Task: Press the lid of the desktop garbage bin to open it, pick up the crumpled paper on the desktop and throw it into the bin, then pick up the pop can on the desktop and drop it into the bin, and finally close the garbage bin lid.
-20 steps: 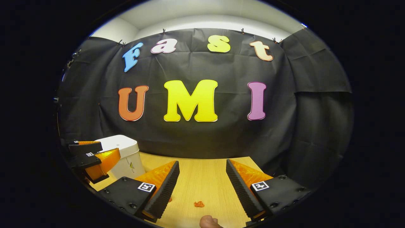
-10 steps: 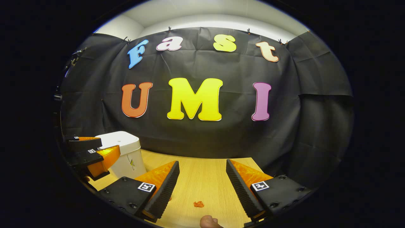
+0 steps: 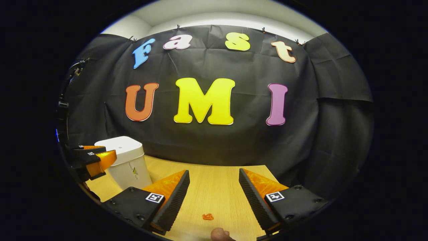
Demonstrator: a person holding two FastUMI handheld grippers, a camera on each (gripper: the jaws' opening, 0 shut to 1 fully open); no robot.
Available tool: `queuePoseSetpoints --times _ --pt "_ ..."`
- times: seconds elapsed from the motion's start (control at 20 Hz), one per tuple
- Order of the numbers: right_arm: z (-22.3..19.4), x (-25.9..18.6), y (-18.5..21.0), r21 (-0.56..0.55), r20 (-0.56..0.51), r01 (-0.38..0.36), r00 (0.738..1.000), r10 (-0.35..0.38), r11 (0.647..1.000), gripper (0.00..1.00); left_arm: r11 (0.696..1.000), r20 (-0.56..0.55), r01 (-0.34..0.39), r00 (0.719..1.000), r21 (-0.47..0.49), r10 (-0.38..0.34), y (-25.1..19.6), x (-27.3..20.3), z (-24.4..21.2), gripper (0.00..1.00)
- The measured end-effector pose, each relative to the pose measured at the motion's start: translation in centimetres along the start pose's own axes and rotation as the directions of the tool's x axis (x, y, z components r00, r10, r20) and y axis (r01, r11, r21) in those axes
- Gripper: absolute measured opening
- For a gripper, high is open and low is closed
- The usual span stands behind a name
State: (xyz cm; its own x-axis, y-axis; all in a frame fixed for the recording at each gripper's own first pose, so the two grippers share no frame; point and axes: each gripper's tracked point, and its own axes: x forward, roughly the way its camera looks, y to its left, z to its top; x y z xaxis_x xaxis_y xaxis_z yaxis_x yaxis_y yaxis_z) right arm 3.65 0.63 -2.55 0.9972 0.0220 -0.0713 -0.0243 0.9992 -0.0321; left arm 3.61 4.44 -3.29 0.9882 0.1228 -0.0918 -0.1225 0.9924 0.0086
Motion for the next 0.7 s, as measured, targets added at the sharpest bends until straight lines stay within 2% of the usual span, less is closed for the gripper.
queuePoseSetpoints --times 0.1,0.15,0.2,0.35,0.55,0.7 --pt "0.0 0.7 0.3 0.000 -0.013 -0.004 1.000 0.004 1.000 0.94 1.000 0.011 0.010 1.000 -0.013 -0.010 0.2 1.1 0.4 0.42" --pt "0.0 1.0 0.4 -0.001 -0.015 -0.006 1.000 0.006 1.000 0.94 1.000 0.016 -0.009 1.000 -0.008 0.009 0.9 1.8 0.6 0.42" --pt "0.1 1.3 0.6 -0.002 -0.017 -0.012 1.000 0.012 1.000 0.94 0.999 0.026 -0.033 0.999 0.000 0.033 1.7 2.4 1.0 0.23" --pt "0.1 1.9 1.1 -0.021 -0.020 -0.019 1.000 0.018 1.000 0.94 0.997 0.038 -0.079 0.996 0.007 0.079 3.4 4.6 2.2 0.07" --pt "-0.4 2.9 1.4 -0.029 -0.039 -0.025 0.999 0.024 0.999 0.94 0.989 0.029 -0.146 0.989 0.019 0.145 5.7 7.7 2.9 0.03" --pt "-0.7 3.7 1.0 -0.029 -0.053 -0.014 0.999 0.013 0.999 0.94 0.984 -0.036 -0.178 0.984 -0.021 0.177 6.9 10.0 1.9 0.02"
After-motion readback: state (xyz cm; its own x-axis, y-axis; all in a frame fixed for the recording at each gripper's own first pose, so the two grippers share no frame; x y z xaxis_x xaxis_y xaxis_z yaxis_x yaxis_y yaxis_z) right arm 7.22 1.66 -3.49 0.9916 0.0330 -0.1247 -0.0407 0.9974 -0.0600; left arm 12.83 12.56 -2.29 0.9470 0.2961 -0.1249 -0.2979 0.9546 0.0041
